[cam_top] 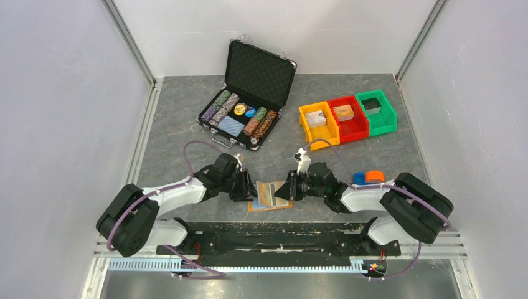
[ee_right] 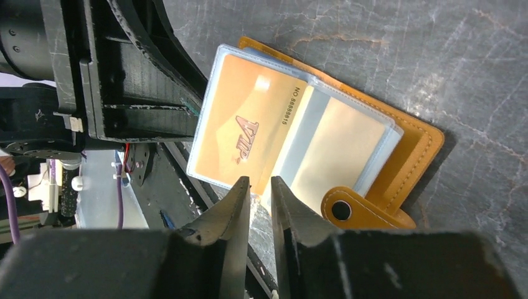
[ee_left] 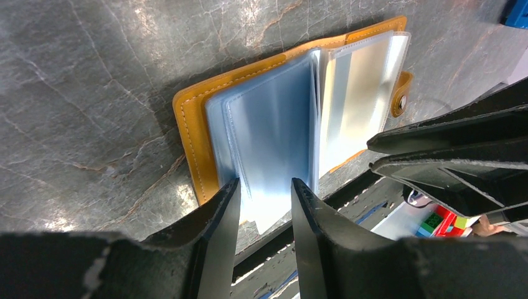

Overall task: Take the credit cards out of the card holder
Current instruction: Remove the credit card from the card holder.

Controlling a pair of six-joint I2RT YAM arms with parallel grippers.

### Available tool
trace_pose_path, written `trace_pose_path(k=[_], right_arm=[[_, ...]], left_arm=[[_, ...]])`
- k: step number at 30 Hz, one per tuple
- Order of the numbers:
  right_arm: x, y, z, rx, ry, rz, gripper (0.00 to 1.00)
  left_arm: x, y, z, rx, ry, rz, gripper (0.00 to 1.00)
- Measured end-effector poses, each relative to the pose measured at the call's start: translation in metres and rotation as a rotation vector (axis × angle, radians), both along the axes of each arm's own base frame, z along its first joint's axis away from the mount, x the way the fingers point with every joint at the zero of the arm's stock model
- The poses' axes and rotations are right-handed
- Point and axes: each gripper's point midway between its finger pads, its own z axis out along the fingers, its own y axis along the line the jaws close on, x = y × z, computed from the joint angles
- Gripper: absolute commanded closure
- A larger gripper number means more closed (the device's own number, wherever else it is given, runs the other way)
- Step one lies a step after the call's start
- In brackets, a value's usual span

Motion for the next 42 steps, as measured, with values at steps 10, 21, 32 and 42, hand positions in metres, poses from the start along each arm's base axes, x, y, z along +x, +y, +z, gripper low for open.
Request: trace_pose_path(k=[10,21,32,42], right_arm=[[0.001,0.023,0.024,-0.002,-0.072,0.050,0.52],[-0.002,0.033,0.030,-0.018,-0.081,0.076,0.47],[-0.004,0.031,0.021,-0.052,-0.063,0.084,0.51],[-0.003,0.029,0.017,-0.079,-0.067,0.076,0.53]], left_arm=[[-0.002,0.001,0.002,0.002,0.002,0.000,0.55],[-0.003,0.000,0.005,-0.006,-0.001,-0.005,0.53],[0.000,-0.012,0.021,-0.038,-0.037,-0.035,0.53],[-0.003,-0.016,0.022,-0.042,-0.041,-0.051,0.52]])
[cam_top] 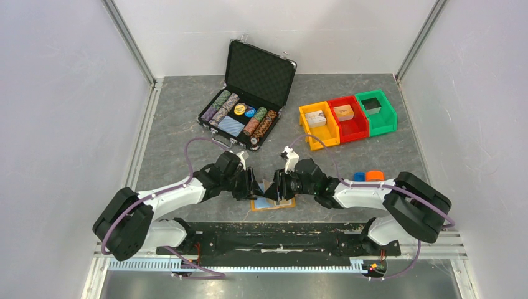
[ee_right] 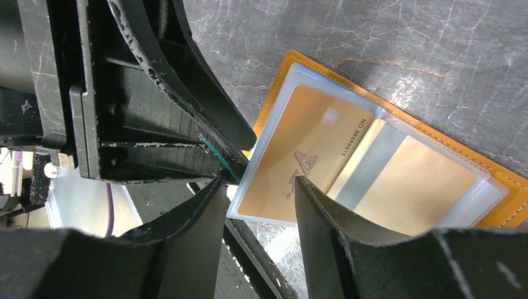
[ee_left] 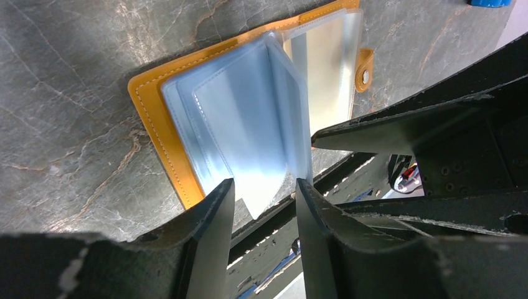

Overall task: Take the credit cards out of the card holder
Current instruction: Remove the credit card from the card holder.

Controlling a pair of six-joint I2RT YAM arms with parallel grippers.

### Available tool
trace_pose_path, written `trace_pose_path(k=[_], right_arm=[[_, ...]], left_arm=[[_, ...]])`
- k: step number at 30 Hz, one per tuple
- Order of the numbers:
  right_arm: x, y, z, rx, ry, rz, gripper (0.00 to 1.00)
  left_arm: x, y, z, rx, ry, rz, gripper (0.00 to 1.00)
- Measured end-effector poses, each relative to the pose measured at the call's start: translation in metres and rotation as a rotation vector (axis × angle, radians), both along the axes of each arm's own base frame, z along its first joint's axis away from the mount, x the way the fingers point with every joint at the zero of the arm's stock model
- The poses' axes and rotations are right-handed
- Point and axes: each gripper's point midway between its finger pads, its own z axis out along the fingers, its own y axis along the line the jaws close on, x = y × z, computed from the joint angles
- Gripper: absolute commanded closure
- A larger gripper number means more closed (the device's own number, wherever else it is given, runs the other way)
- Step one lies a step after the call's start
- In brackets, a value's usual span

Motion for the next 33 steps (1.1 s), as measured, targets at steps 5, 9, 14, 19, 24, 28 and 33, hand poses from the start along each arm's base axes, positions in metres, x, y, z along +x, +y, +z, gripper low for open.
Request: trace_pose_path(k=[5,9,14,19,24,28,33], right_arm=[[0.000,-0.001,-0.001,-0.006,0.002,-0.003,0.54],[0.000,-0.001,-0.002,-0.015,0.007,-0.003,0.54],[0.001,-0.001,-0.002,-0.016,0.004,-0.003,0.56],[0.001,-0.003,-0.004,-0.033,0.003,-0.007,0.61],[0.004,-0.005,-0.006,-0.052,-0.003,-0.020,0.68],[0.005,-0.008,-0.010,-0.072,-0.003,-0.032,0.71],[0.006,-0.010,-0.013,-0.087,-0.001,-0.044,0.76]], left_arm=[[-0.001,-0.001,0.000,-0.001,-0.001,-0.005,0.52],[-0.001,-0.001,0.001,-0.002,-0.002,-0.006,0.52],[-0.002,-0.002,0.001,-0.002,-0.003,-0.009,0.52],[-0.002,-0.002,0.001,-0.002,-0.003,-0.010,0.52],[-0.002,-0.002,0.001,-0.003,-0.003,-0.010,0.52],[-0.001,-0.003,0.001,-0.005,-0.006,-0.010,0.52],[-0.001,-0.002,0.001,-0.001,-0.005,-0.009,0.53]])
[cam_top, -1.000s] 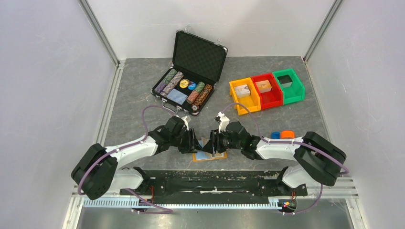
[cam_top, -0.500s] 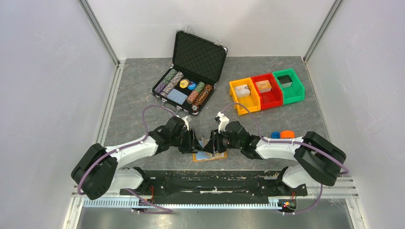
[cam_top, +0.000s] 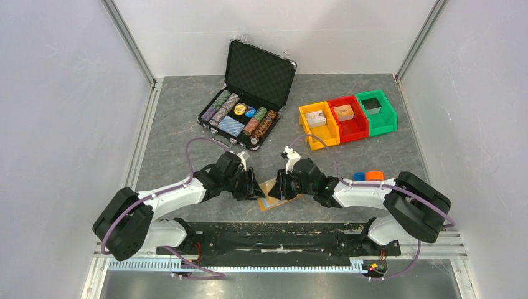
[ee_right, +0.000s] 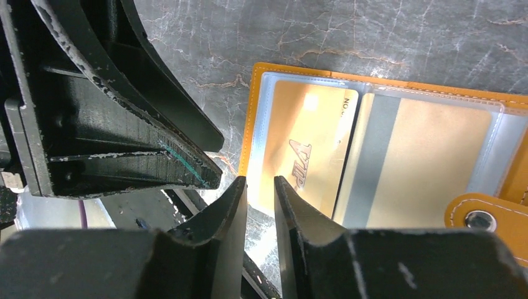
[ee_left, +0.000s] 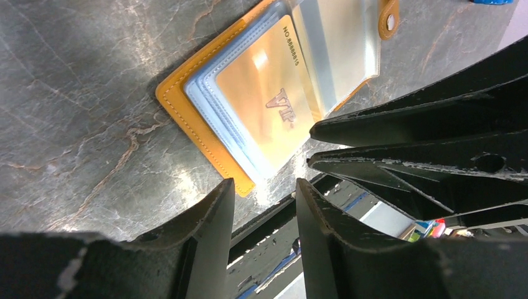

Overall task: Take the credit cards out of the card holder
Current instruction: Remove the credit card from the card holder.

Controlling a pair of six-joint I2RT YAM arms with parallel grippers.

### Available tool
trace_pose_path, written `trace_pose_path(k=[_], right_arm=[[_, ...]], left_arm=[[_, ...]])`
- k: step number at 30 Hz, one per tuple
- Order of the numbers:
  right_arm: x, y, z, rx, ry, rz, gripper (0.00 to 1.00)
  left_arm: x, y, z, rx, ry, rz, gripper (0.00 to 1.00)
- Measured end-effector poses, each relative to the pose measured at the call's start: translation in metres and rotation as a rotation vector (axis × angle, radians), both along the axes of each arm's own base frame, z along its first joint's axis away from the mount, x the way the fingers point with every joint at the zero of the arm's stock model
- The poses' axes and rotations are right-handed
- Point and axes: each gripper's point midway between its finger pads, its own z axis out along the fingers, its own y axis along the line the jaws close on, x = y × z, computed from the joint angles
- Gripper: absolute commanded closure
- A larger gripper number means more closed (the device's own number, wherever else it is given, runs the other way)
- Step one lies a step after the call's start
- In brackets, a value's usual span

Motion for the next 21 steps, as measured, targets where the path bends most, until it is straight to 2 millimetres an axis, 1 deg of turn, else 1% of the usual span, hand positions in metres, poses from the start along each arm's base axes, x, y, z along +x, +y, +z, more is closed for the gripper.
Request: trace_pose_path(k=[1,6,9,15,18,21], right_arm=[[0.000,0.000,0.000,-0.001,0.000,-0.002,0.77],[0.001,0.000,0.000,0.002,-0.003,0.000,0.67],[0.006,-0.007,-0.002,-0.015,-0.009,0.003,0.64],[0.027,-0.028,-0.007,-0.042,-0.016,-0.024,0.64],[0.028,-0.031,-0.008,-0.043,-0.008,-0.010,0.64],[0.027,-0.032,-0.011,-0.033,0.011,0.010,0.64]], left_arm=[[0.000,0.001,0.000,0.003,0.000,0.002,0.52],[0.001,0.005,0.001,0.018,-0.011,0.017,0.53],[0.003,0.004,0.003,0.024,-0.011,0.021,0.58],[0.012,-0.005,0.003,0.019,-0.012,0.016,0.71],[0.014,-0.008,-0.003,0.020,-0.006,0.012,0.75],[0.015,-0.009,-0.012,0.032,0.008,0.011,0.76]])
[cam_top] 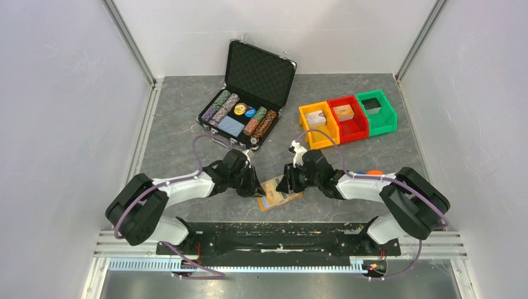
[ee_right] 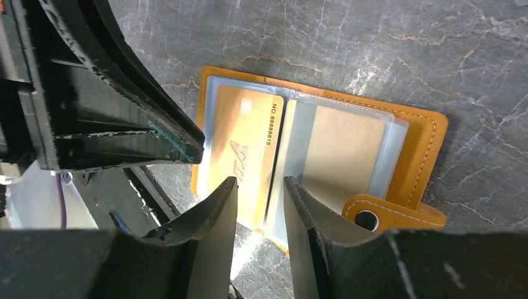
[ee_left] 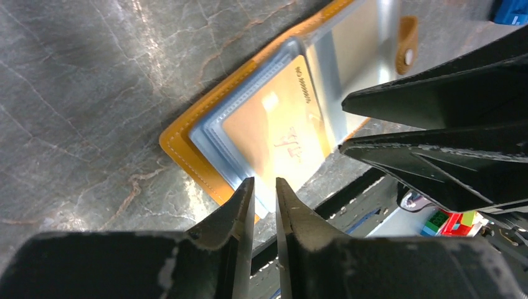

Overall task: Take the credit cards out of the card holder
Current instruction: Remove the credit card from the card holder.

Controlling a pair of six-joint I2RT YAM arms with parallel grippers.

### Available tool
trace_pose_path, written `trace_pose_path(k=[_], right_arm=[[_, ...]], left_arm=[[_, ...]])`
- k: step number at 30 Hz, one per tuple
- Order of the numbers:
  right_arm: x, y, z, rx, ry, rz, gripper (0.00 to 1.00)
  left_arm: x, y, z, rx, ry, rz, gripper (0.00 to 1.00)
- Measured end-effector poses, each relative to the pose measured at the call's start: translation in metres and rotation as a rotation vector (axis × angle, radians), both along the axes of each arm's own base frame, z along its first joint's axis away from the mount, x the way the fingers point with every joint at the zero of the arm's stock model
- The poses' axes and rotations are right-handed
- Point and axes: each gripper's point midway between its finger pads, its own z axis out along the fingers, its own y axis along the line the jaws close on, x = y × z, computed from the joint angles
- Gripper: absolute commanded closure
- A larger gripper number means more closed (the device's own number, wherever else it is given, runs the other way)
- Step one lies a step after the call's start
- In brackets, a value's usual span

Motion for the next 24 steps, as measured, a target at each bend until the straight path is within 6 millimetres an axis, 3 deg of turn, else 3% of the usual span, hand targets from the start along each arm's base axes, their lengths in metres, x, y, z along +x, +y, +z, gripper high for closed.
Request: trace_pose_path(k=[4,11,14,19,24], right_arm=[[-0.001,0.000,-0.006,0.012,0.032,0.018,0.64],[-0.008,0.004,-0.011,0.050,0.054,0.050,0.66],[-0.009,0.005,-0.013,0.060,0.061,0.049,0.74],[-0.009,0.001,-0.017,0.059,0.075,0.029,0.98],[-0.010,-0.003,-0.017,0.095,0.094,0.010,1.00]], left_arm=[[0.000,0.000,-0.012,0.020,0.025,-0.001,0.76],[0.002,-0.006,-0.013,-0.009,0.016,-0.013,0.76],[0.002,-0.007,-0.014,-0.014,0.014,-0.015,0.76],[0.002,-0.006,-0.014,-0.015,0.013,-0.016,0.73],[0.001,-0.005,-0.015,-0.016,0.012,-0.015,0.73]])
